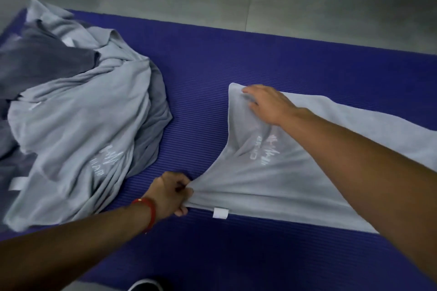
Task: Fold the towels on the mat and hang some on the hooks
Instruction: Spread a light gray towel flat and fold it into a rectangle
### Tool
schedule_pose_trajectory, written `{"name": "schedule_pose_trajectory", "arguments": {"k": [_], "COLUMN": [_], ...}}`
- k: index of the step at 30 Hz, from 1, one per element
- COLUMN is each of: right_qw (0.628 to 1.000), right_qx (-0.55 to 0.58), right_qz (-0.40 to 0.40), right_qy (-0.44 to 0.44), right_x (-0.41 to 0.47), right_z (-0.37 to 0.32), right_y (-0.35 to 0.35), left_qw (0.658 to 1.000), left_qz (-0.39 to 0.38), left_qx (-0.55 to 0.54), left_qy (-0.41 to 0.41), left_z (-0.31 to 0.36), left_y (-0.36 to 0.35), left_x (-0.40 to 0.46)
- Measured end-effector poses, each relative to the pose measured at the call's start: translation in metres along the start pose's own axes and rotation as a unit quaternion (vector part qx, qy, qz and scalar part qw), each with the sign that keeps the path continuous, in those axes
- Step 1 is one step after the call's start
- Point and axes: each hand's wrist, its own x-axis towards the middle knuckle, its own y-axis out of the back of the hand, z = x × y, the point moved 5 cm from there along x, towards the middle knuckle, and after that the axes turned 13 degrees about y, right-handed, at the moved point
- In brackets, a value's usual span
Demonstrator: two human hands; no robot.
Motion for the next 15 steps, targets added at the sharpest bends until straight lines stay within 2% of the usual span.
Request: {"name": "schedule_pose_trajectory", "arguments": {"k": [3,5,9,12,15], "right_qw": [0.999,0.998,0.994,0.989,0.985], "right_qx": [0.001,-0.027,-0.071,-0.039,-0.006], "right_qz": [-0.035,-0.026,0.074,0.142,0.168], "right_qy": [-0.023,-0.043,-0.022,-0.005,0.022], "right_x": [0.043,0.061,0.085,0.104,0.121], "right_z": [0.005,0.009,0.004,-0.005,-0.013], "right_y": [-0.015,-0.022,0.000,0.024,0.027], "left_qw": [1.000,0.999,0.998,0.998,0.996], "left_qz": [-0.012,-0.015,-0.001,0.022,0.065], "left_qx": [0.004,0.028,0.055,0.055,0.037], "left_qy": [-0.006,-0.012,-0.018,-0.031,-0.050], "left_z": [-0.018,-0.024,-0.024,-0.022,-0.024], "left_y": [-0.003,-0.003,0.013,0.018,0.017], "left_x": [-0.007,-0.011,-0.013,-0.012,-0.011]}}
